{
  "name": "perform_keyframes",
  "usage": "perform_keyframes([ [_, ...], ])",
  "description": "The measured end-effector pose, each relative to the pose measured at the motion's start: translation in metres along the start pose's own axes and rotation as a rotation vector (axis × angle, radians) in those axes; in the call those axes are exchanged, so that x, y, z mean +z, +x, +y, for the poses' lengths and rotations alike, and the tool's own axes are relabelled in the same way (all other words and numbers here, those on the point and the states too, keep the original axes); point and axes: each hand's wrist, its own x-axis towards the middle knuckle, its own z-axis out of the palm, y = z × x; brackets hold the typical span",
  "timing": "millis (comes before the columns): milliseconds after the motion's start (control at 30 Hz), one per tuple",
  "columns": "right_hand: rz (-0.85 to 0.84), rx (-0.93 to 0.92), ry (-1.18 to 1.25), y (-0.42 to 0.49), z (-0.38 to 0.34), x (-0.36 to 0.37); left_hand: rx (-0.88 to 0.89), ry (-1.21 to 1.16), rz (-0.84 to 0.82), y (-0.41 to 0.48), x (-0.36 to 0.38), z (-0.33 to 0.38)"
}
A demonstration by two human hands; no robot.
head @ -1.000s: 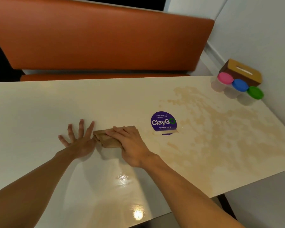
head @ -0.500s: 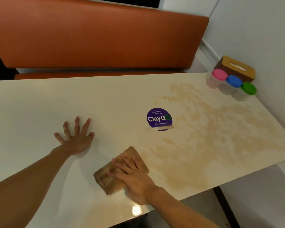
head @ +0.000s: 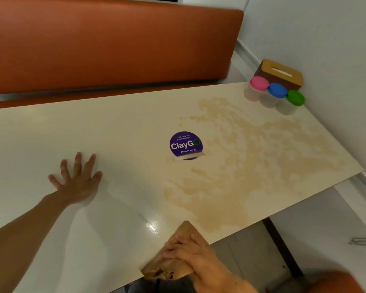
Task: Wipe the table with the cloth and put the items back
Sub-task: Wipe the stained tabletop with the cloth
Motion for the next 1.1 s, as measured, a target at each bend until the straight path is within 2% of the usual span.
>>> perform_keyframes([
  [67,0.046,0.064,0.146,-0.012,-0.006,-0.01,0.055,0.02,0.042,-0.01,-0.003,0.004],
  [133,0.156,0.127,0.197,-0.025,-0.012,-0.026,0.188,0.023,0.108,-0.024,-0.002,0.016],
  [233,0.374,0.18,0.117,-0.04,-0.011,-0.054,0.387,0.059,0.092,-0.047,0.012,0.045],
  [367,0.6,0.353,-0.037,-0.048,0.023,-0.084,0.4,0.144,-0.007,-0.059,0.037,0.077],
  [433,0.598,0.516,-0.122,-0.043,0.046,-0.086,0.384,0.17,-0.009,-0.063,0.043,0.08],
  [500,0.509,0.666,-0.216,-0.036,0.062,-0.075,0.379,0.179,-0.008,-0.066,0.045,0.081],
  [567,0.463,0.744,-0.241,-0.029,0.07,-0.054,0.378,0.171,-0.022,-0.068,0.044,0.082],
  [667,0.525,0.798,-0.251,-0.016,0.065,-0.031,0.38,0.172,-0.037,-0.067,0.042,0.085],
  [1100,0.527,0.681,-0.184,0.02,-0.014,0.048,0.4,0.16,-0.021,-0.068,0.045,0.085],
])
